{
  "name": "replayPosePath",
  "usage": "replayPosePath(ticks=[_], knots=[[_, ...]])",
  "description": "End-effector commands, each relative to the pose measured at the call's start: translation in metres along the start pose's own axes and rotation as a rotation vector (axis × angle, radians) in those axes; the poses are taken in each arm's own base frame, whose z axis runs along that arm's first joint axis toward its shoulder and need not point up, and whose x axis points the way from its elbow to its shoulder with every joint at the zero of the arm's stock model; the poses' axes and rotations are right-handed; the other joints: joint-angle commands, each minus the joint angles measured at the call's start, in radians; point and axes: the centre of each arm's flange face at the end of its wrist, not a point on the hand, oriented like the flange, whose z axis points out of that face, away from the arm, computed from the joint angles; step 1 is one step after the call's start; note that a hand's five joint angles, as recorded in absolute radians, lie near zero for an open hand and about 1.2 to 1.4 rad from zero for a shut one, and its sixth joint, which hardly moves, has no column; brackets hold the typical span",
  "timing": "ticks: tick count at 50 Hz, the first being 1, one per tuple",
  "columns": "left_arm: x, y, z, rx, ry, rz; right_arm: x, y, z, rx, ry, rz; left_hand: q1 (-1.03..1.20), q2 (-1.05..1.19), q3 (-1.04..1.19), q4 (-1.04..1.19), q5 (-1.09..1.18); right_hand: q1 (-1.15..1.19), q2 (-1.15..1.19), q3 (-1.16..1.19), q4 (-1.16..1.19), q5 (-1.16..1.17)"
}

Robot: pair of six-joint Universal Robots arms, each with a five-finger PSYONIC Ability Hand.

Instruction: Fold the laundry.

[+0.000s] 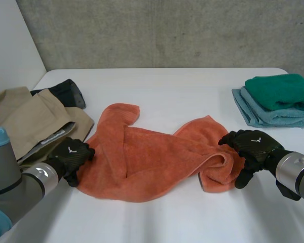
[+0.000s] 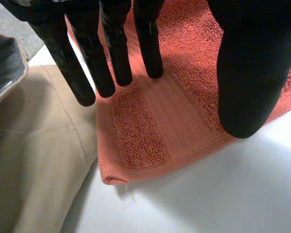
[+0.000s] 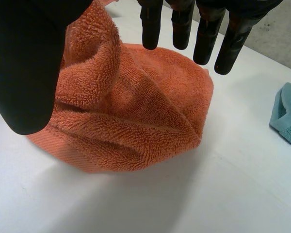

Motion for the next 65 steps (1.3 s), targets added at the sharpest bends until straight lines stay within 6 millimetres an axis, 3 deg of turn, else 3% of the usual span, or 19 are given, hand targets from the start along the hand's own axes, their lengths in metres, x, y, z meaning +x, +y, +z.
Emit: replayPosePath(ticks=[1,20,32,45,48,54,61,65], knots=[[-0.001,0.001,0.004,-0.004,0.003,-0.002,0.0,0.0,0.0,0.001,0.001,-0.001,0.137,0.146,0.146,0.145,0.154,0.024,-0.005,0.012,-0.008,-0.004],[0.003,0.001,0.008,-0.007,0.021,-0.011,-0.001,0.001,0.0,-0.001,-0.001,0.001,0.635,0.645,0.645,0.644,0.653,0.027,-0.002,0.015,-0.005,-0.001],[-0.002,-0.01,0.0,0.028,-0.005,-0.027,-0.001,0.001,-0.001,-0.001,-0.001,-0.001,0.63,0.64,0.64,0.639,0.648,0.03,0.001,0.018,-0.003,0.002],[-0.001,-0.007,0.002,0.018,0.002,-0.044,-0.001,0.001,0.0,0.0,-0.002,-0.001,0.639,0.648,0.648,0.648,0.657,0.03,0.001,0.018,-0.003,0.002],[-0.003,-0.007,0.002,0.019,-0.005,-0.044,-0.001,0.001,0.0,0.0,-0.003,-0.001,0.784,0.794,0.794,0.793,0.802,0.027,-0.002,0.015,-0.005,-0.001],[-0.007,-0.011,0.001,0.027,-0.023,-0.042,-0.001,0.001,-0.001,0.0,-0.003,0.001,0.791,0.801,0.801,0.8,0.809,0.018,-0.01,0.006,-0.014,-0.01],[-0.024,-0.034,-0.025,0.05,-0.131,-0.035,0.007,0.0,-0.005,-0.012,0.025,0.051,0.791,0.801,0.801,0.8,0.809,-0.014,-0.043,-0.026,-0.047,-0.042],[-0.03,-0.047,-0.04,0.084,-0.177,-0.07,0.009,0.003,-0.006,-0.035,0.033,0.191,0.791,0.801,0.801,0.8,0.809,-0.006,-0.034,-0.018,-0.038,-0.034]])
